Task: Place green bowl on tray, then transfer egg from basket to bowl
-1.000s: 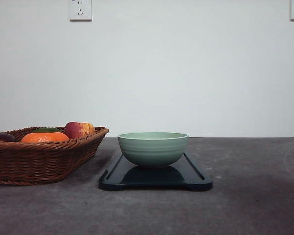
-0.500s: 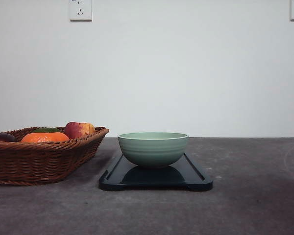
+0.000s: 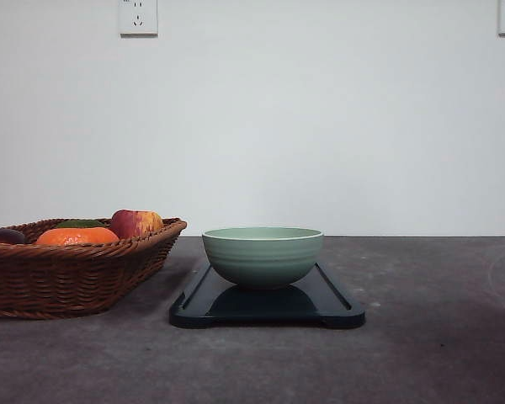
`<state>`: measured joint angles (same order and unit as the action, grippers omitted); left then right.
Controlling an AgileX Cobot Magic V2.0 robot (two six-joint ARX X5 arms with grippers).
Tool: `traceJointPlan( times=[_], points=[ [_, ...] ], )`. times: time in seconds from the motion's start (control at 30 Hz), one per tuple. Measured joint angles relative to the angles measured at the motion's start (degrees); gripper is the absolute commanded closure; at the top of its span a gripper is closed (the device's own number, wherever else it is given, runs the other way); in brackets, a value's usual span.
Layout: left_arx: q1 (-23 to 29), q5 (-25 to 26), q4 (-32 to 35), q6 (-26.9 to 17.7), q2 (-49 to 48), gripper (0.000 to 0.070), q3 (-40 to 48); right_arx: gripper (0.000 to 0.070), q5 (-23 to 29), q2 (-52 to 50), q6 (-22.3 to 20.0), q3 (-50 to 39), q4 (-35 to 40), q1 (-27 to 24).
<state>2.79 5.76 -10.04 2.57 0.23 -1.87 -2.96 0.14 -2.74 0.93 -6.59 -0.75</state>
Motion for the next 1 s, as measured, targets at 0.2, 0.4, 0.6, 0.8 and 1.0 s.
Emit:
traceJointPlan(
  times=[0.2,0.4,0.6,0.8,1.0],
  points=[
    [0.0,0.0,0.0,0.0,0.0,0.0700,0.0,0.0687,0.0,0.0,0.0,0.0,0.0,0.0],
    [0.0,0.0,0.0,0.0,0.0,0.0700,0.0,0.0687,0.0,0.0,0.0,0.0,0.0,0.0],
    [0.0,0.0,0.0,0.0,0.0,0.0700,0.0,0.0687,0.0,0.0,0.0,0.0,0.0,0.0],
    [0.0,0.0,0.0,0.0,0.0,0.0700,0.0,0.0687,0.0,0.0,0.0,0.0,0.0,0.0],
    [0.0,0.0,0.0,0.0,0.0,0.0700,0.0,0.0687,0.0,0.0,0.0,0.0,0.0,0.0]
  ],
)
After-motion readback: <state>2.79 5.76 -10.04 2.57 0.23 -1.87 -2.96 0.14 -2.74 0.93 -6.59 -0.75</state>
